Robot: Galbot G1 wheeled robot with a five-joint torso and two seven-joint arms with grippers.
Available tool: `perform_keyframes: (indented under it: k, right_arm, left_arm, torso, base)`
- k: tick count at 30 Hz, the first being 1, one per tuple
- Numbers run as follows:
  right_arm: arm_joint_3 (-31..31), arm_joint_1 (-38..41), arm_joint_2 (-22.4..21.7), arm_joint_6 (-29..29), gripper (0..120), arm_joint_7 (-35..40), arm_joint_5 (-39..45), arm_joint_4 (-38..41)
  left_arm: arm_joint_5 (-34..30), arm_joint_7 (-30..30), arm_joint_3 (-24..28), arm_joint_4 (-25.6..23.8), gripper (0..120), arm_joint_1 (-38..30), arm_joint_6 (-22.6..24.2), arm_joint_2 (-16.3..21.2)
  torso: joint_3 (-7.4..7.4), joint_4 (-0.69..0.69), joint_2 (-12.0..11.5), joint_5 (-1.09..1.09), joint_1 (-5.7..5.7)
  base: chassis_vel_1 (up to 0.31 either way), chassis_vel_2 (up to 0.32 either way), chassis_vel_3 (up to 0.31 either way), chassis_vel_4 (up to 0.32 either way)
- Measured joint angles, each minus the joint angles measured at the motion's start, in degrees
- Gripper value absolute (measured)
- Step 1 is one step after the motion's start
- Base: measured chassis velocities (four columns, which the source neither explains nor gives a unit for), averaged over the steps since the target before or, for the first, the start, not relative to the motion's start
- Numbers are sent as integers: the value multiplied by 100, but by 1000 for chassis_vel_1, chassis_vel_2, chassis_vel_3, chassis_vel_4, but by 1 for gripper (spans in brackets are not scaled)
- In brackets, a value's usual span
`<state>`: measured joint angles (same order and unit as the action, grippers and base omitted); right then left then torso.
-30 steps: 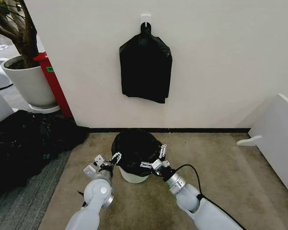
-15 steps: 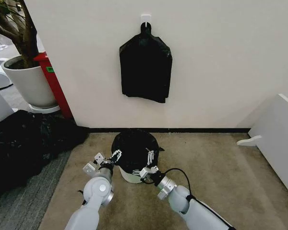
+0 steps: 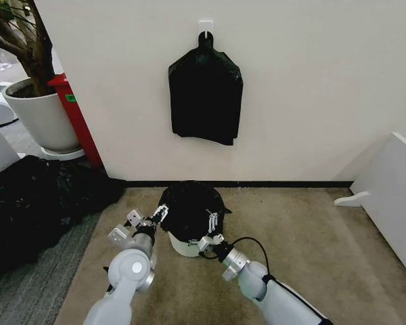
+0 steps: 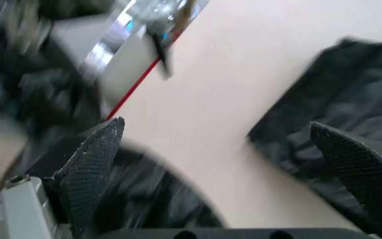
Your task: Place the garbage bag over the trash bin.
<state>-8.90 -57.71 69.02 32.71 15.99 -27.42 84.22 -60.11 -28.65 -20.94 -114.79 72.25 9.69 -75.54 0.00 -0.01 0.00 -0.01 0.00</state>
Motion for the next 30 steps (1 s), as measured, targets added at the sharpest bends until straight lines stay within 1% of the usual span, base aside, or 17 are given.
perform_keyframes:
  k: [4, 5, 6, 7, 8, 9, 11, 12, 13, 15, 16, 17, 19, 20, 21, 25, 30]
  right_arm:
    - [148, -223, -271, -10, 100, -187, 1472, 920]
    - [173, -249, -304, -39, 100, -219, 1719, 1056]
    - [173, -249, -304, -39, 100, -219, 1719, 1056]
    - [280, -329, -374, -186, 100, -245, 2460, 1435]
    - [449, -401, -381, -488, 100, -66, 3026, 1769]
    - [518, -424, -372, -591, 100, 19, 3148, 1853]
    - [1142, -606, -238, -1015, 100, 397, 3634, 2106]
    - [1142, -606, -238, -1015, 100, 397, 3634, 2106]
    - [1359, -685, -200, -1060, 100, 398, 3680, 2117]
    - [2116, -1011, -109, -1058, 100, 198, 3662, 2059]
    - [2400, -1151, -92, -1046, 100, 111, 3628, 2018]
    - [2400, -1151, -92, -1046, 100, 111, 3628, 2018]
    - [2874, -1394, -81, -1017, 100, -38, 3598, 1978]
    - [3643, -1875, -86, -943, 100, -300, 3570, 2003]
    - [3785, -2021, -103, -922, 100, -349, 3562, 2036]
    - [4023, -2310, -162, -903, 100, -398, 3500, 2125]
    - [4039, -2344, -174, -898, 100, -404, 3471, 2139]
  left_arm:
    - [1052, 369, -34, -144, 100, 93, -617, 152]
    - [1285, 453, -44, -171, 100, 133, -743, 172]
    - [1285, 453, -44, -171, 100, 133, -743, 172]
    - [1817, 650, -68, -229, 100, 226, -1031, 200]
    - [2407, 893, -90, -275, 100, 340, -1437, 208]
    - [2559, 952, -93, -281, 100, 367, -1546, 207]
    - [3415, 1360, -125, -307, 100, 528, -2172, 166]
    - [3415, 1360, -125, -307, 100, 528, -2172, 166]
    - [3624, 1496, -143, -316, 100, 572, -2294, 141]
    - [4106, 1863, -167, -343, 100, 707, -2583, 30]
    - [4224, 1950, -163, -348, 100, 755, -2637, -32]
    - [4224, 1950, -163, -348, 100, 755, -2637, -32]
    - [4335, 2013, -124, -348, 100, 798, -2682, -130]
    - [4493, 2066, -28, -323, 100, 820, -2667, -362]
    - [4515, 2073, -2, -315, 100, 816, -2640, -420]
    - [4516, 2090, 43, -292, 100, 783, -2459, -472]
    - [4480, 2104, 44, -285, 100, 781, -2366, -464]
  torso:
    - [0, 0, 0, 0, 0]
    - [0, 0, 0, 0, 0]
    - [0, 0, 0, 0, 0]
    - [0, 1, 0, 1, 0]
    - [-1, 2, 0, 1, 0]
    - [-1, 2, 0, 1, 0]
    - [-1, 3, 0, 1, 0]
    - [-1, 3, 0, 1, 0]
    - [-1, 2, 0, 1, 0]
    - [-1, 1, 0, 3, 0]
    - [-1, 0, 0, 2, 0]
    - [-1, 0, 0, 2, 0]
    - [0, 1, 0, 3, 0]
    - [-1, -1, 0, 3, 0]
    - [-1, -1, 0, 4, 0]
    - [-1, -3, 1, 1, 0]
    - [0, 2, 0, 2, 0]
  base:
    - [0, 0, 0, 0]
    - [0, 0, 0, 0]
    - [0, 0, 0, 0]
    - [0, 0, 0, 0]
    - [0, 0, 0, 0]
    - [0, 0, 0, 0]
    - [0, 0, 0, 0]
    - [0, 0, 0, 0]
    - [0, 0, 0, 0]
    - [0, 0, 0, 0]
    - [0, 0, 0, 0]
    - [0, 0, 0, 0]
    - [0, 0, 0, 0]
    - [0, 0, 0, 0]
    - [0, 0, 0, 0]
    - [0, 0, 0, 0]
    - [0, 0, 0, 0]
